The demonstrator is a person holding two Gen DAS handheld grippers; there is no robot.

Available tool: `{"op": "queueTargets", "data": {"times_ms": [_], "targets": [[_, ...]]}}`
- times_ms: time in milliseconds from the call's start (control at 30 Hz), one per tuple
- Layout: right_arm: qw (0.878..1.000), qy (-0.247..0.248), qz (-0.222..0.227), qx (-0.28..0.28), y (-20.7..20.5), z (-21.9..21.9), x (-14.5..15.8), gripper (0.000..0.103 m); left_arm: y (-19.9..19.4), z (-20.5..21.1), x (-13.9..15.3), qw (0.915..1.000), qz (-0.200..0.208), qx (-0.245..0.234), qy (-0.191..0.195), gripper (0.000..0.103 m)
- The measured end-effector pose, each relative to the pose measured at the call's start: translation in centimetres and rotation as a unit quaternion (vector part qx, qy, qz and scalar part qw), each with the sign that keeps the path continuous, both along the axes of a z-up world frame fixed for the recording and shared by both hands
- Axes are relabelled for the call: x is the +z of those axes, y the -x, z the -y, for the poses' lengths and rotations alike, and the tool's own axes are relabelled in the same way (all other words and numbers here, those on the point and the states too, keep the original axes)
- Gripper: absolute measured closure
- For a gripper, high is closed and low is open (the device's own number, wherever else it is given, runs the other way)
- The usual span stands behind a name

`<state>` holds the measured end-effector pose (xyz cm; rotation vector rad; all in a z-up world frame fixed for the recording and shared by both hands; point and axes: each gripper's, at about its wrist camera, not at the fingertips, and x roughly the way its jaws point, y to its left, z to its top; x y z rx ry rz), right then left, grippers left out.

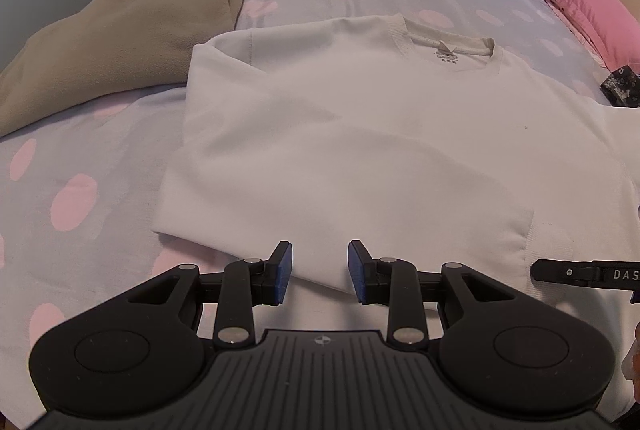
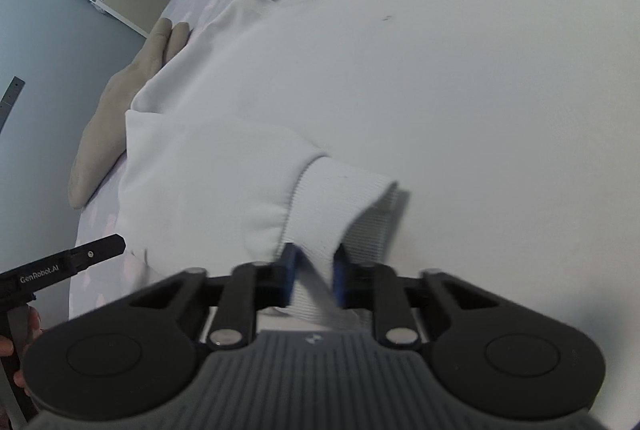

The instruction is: Fold clothes

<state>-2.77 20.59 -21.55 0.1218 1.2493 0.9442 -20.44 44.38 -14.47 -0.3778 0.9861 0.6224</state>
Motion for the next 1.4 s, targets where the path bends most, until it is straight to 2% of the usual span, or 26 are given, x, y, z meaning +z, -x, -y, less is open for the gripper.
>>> {"op": "queueTargets", "data": {"times_ms": [33, 200, 467, 700, 933, 1200, 1300, 1367, 1400], "targets": [[1.000, -0.004, 0.004, 0.001, 0.1, -0.1, 0.2, 0.099, 0.1, -0.1, 0.1, 1.0000, 0.001, 0.001, -0.001, 0.074], [0.998, -0.024, 0.058, 0.011, 0.5, 0.0, 3.4, 0.099, 0.5, -0.9, 0.6, 0.9999, 0.010, 0.013, -0.001, 0.074], [0.992, -0.043, 0.120, 0.007, -0.4, -0.9, 8.1, 0.099, 1.1, -1.8, 1.3, 0.9994, 0.020, 0.026, -0.004, 0.074], [0.987, -0.041, 0.152, -0.007, -2.4, -1.8, 10.4, 0.099, 1.6, -2.3, 1.5, 0.9993, 0.023, 0.029, -0.005, 0.074], [0.980, -0.008, 0.193, -0.040, -4.5, -2.3, 9.7, 0.099, 1.8, -2.8, 1.2, 0.9994, 0.016, 0.032, -0.004, 0.074], [0.985, 0.044, 0.164, -0.037, -6.6, -3.1, 5.0, 0.098, 1.8, -3.0, 0.8, 0.9996, 0.006, 0.028, -0.005, 0.074], [0.985, 0.054, 0.157, -0.045, -7.0, -2.5, 4.0, 0.084, 1.7, -3.0, 0.6, 0.9996, 0.000, 0.026, -0.008, 0.074], [0.984, 0.056, 0.157, -0.063, -7.1, -1.7, 3.6, 0.066, 1.7, -3.0, 0.5, 0.9996, -0.003, 0.026, -0.009, 0.074], [0.984, 0.055, 0.155, -0.073, -7.2, -1.1, 3.5, 0.065, 1.7, -3.0, 0.4, 0.9996, -0.005, 0.027, -0.009, 0.074]]}}
